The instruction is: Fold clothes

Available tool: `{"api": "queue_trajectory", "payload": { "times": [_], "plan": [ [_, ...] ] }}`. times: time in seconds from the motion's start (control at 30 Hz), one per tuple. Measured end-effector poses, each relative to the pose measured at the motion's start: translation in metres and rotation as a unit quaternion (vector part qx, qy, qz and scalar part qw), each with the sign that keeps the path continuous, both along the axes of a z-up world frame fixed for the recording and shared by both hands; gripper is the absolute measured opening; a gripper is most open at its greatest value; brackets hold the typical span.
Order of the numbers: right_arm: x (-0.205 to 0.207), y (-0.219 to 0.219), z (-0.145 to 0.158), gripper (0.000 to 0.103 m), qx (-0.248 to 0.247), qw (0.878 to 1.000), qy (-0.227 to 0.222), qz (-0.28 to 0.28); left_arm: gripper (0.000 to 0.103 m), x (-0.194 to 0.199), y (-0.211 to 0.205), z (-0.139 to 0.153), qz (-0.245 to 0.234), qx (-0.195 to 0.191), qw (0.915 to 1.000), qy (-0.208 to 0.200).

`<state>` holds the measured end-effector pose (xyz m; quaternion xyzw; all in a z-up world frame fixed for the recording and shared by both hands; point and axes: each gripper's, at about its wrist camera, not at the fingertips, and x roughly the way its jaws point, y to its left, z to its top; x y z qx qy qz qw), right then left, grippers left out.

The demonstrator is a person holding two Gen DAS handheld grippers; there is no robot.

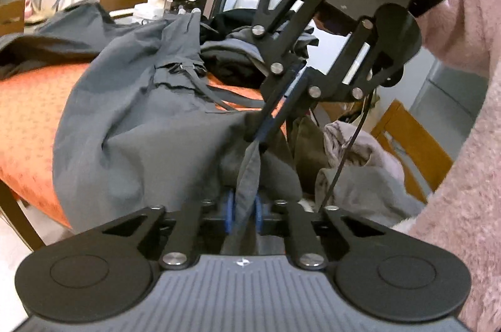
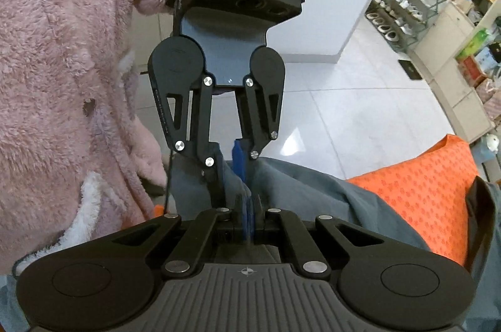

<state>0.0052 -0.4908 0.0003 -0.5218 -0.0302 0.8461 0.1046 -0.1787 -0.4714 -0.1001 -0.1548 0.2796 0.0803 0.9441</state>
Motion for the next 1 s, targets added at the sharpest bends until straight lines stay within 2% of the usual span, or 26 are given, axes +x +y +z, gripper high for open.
{"api": "queue_trajectory", "payload": {
  "times": [0.17, 0.27, 0.33, 0.43, 0.57, 0.67, 0.77, 0.9, 1.0],
  "plan": [
    [-0.002, 0.005, -0.003, 0.007, 0.008, 0.999, 0.032, -0.044, 0.005, -0.010, -0.008, 0.016, 0.062, 0.045, 0.9965, 0.032],
    [-0.001, 0.007, -0.006, 0.013, 0.021, 0.994, 0.056, -0.088, 0.005, -0.023, -0.005, 0.030, 0.114, 0.074, 0.9887, 0.063],
    [0.006, 0.010, -0.008, 0.013, 0.027, 0.990, 0.064, -0.122, 0.005, -0.034, 0.006, 0.039, 0.150, 0.087, 0.9813, 0.083],
    [0.022, 0.016, -0.012, 0.014, 0.054, 0.978, 0.063, -0.192, 0.004, -0.048, 0.030, 0.054, 0.196, 0.106, 0.9686, 0.110],
    [0.050, 0.032, -0.013, 0.018, 0.078, 0.946, 0.069, -0.306, 0.004, -0.062, 0.070, 0.074, 0.247, 0.135, 0.9495, 0.138],
    [0.072, 0.050, -0.008, 0.021, 0.085, 0.910, 0.078, -0.397, 0.004, -0.075, 0.102, 0.088, 0.273, 0.154, 0.9378, 0.150],
    [0.096, 0.069, -0.002, 0.022, 0.090, 0.864, 0.089, -0.486, 0.004, -0.091, 0.141, 0.097, 0.294, 0.167, 0.9270, 0.161],
    [0.123, 0.097, -0.001, 0.024, 0.102, 0.783, 0.095, -0.606, 0.004, -0.118, 0.203, 0.096, 0.322, 0.156, 0.9187, 0.167],
    [0.138, 0.117, -0.003, 0.027, 0.104, 0.714, 0.096, -0.686, 0.004, -0.145, 0.247, 0.094, 0.354, 0.120, 0.9132, 0.162]
  ]
}}
